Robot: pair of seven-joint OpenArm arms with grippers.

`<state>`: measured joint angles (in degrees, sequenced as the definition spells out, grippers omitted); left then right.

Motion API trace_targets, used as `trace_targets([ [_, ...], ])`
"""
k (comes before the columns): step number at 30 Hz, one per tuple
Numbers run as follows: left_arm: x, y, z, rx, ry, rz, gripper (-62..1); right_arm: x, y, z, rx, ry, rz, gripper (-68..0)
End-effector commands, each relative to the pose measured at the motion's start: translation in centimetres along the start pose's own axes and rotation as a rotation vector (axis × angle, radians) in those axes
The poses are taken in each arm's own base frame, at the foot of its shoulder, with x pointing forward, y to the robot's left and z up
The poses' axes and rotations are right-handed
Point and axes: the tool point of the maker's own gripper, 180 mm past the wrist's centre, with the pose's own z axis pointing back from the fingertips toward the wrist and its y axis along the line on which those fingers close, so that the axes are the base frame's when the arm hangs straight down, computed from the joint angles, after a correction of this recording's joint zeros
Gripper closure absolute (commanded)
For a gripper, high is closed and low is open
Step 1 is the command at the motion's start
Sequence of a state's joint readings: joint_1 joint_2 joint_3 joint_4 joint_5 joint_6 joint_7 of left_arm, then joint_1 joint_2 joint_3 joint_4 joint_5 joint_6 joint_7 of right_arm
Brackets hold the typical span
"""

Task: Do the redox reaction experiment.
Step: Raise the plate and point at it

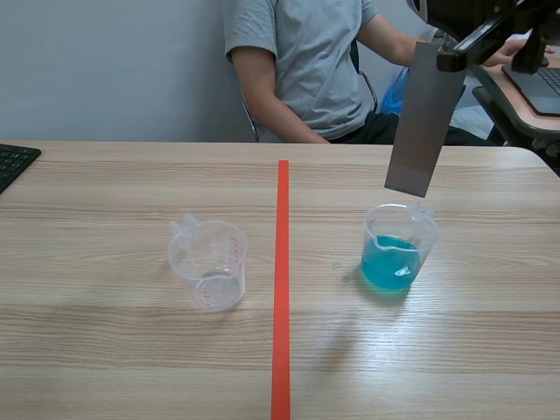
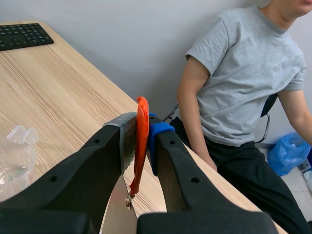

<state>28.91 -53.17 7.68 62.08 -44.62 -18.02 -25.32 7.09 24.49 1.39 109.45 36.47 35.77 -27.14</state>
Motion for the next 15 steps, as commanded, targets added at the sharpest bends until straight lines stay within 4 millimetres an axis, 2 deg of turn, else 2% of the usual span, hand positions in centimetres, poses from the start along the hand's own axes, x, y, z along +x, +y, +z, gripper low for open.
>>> trace_targets([
  [1, 0.0, 0.2, 0.5, 0.032, -0.026, 0.024, -4.7, 1.5, -0.8, 0.2, -0.017, -0.037, 0.033, -1.3],
  [8, -3.3, 1.2, 4.5, 0.159, 0.016, 0.108, -4.7, 1.5, -0.8, 0.2, -0.018, -0.037, 0.034, -1.3],
  [15, -5.1, 1.4, 6.9, 0.22, 0.051, 0.121, -4.7, 2.3, -1.2, 0.1, -0.026, -0.049, 0.054, -1.3],
])
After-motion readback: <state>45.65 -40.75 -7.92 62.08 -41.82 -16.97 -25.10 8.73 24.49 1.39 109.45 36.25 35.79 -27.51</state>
